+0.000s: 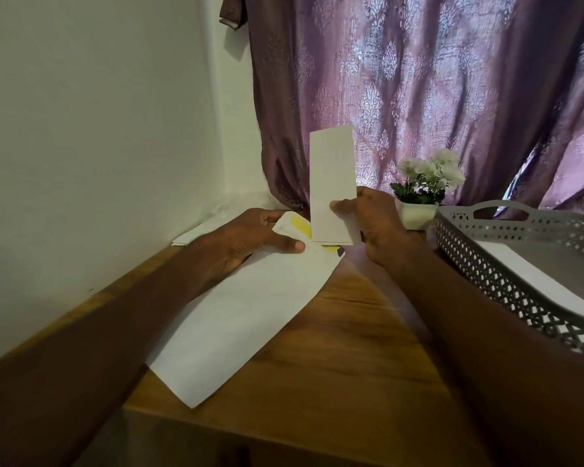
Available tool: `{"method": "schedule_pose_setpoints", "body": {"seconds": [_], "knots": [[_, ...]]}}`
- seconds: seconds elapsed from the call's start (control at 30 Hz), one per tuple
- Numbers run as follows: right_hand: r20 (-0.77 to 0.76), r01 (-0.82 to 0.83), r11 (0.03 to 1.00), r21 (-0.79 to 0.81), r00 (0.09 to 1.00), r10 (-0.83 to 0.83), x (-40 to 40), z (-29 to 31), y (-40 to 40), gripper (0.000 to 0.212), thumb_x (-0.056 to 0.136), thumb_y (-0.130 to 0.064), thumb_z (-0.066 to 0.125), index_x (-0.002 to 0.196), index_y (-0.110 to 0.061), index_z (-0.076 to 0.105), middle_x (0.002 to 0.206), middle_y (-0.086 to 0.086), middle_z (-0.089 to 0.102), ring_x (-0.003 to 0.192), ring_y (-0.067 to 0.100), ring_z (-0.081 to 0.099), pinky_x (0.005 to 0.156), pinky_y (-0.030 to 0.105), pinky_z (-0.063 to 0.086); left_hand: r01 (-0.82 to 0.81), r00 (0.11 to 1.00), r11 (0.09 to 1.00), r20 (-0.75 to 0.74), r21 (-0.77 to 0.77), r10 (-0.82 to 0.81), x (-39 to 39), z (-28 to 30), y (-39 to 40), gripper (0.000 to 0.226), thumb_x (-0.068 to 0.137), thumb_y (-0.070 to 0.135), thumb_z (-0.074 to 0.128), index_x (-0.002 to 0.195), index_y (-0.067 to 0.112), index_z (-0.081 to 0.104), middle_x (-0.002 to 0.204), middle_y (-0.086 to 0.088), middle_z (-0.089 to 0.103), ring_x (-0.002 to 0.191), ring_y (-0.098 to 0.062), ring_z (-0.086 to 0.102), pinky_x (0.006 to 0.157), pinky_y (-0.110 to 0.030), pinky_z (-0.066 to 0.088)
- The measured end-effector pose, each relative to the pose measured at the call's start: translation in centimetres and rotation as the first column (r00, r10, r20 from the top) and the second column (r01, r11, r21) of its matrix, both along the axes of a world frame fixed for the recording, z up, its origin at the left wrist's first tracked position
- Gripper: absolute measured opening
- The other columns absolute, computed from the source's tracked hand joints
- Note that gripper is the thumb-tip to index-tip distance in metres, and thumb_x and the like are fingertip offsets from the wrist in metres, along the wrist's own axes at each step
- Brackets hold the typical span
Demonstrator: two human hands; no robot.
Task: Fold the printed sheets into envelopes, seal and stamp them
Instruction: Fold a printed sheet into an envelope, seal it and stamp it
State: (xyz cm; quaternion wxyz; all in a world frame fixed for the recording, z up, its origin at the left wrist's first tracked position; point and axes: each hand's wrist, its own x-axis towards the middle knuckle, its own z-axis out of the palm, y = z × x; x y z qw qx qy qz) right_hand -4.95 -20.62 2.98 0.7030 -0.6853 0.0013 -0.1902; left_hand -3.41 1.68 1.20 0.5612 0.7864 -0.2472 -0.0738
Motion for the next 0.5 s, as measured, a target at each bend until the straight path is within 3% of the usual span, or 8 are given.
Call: {"method": "schedule_pose_setpoints", "body": {"seconds": [0.1, 0.27, 0.33, 0.43, 0.5], "knots": [[0.019, 0.016, 0.999, 0.033, 1.0, -0.016, -0.05, 0.28, -0.36, 0.02, 0.08, 0.0, 0.079, 0.091, -0.015, 0.072, 0.085, 0.002, 0.075, 0.077, 0.022, 0.071, 0.057, 0.025, 0.056, -0.003, 1.0, 1.0, 0.0, -0.015, 0.003, -0.15, 0.07, 0.03, 0.046, 0.081, 0.015, 0.088, 0.123, 0.018, 0.072, 0.113, 0.004, 0.08, 0.105, -0.018, 0.077, 0.089, -0.027, 0.062], [-0.004, 0.014, 1.0, 0.009, 1.0, -0.014, -0.18, 0.25, -0.18, 0.029, 0.081, -0.001, 0.08, 0.109, -0.006, 0.072, 0.107, 0.014, 0.076, 0.095, 0.031, 0.071, 0.084, 0.041, 0.061, -0.032, 0.999, 0.999, -0.014, -0.012, 0.032, -0.32, 0.17, -0.21, 0.055, 0.081, 0.015, 0.087, 0.132, 0.015, 0.068, 0.123, -0.003, 0.077, 0.116, -0.027, 0.072, 0.108, -0.047, 0.053], [-0.006, -0.001, 1.0, -0.001, 1.0, 0.001, -0.22, 0.23, -0.08, 0.025, 0.08, -0.001, 0.08, 0.103, -0.008, 0.073, 0.101, 0.01, 0.076, 0.092, 0.03, 0.071, 0.077, 0.037, 0.062, -0.034, 0.999, 0.999, -0.013, -0.003, 0.034, -0.36, 0.24, -0.15, 0.056, 0.082, 0.016, 0.087, 0.134, 0.015, 0.066, 0.126, -0.005, 0.075, 0.119, -0.029, 0.07, 0.11, -0.05, 0.051], [0.004, -0.014, 1.0, -0.006, 1.0, 0.014, -0.43, 0.28, -0.03, 0.022, 0.08, 0.001, 0.079, 0.085, -0.018, 0.07, 0.082, -0.002, 0.074, 0.074, 0.018, 0.07, 0.052, 0.021, 0.056, -0.027, 0.999, 1.0, -0.018, -0.007, 0.027, -0.5, 0.33, -0.15, 0.056, 0.082, 0.015, 0.087, 0.134, 0.015, 0.066, 0.125, -0.004, 0.076, 0.117, -0.028, 0.071, 0.108, -0.047, 0.054], [0.004, -0.013, 1.0, -0.019, 1.0, 0.013, -0.52, 0.32, -0.06, 0.022, 0.081, 0.0, 0.078, 0.085, -0.019, 0.069, 0.084, -0.002, 0.074, 0.076, 0.018, 0.07, 0.056, 0.022, 0.056, -0.011, 0.999, 1.0, -0.036, -0.018, 0.01, -0.59, 0.36, -0.16, 0.049, 0.084, 0.011, 0.084, 0.13, 0.016, 0.068, 0.117, 0.0, 0.079, 0.108, -0.022, 0.075, 0.097, -0.036, 0.06]]}}
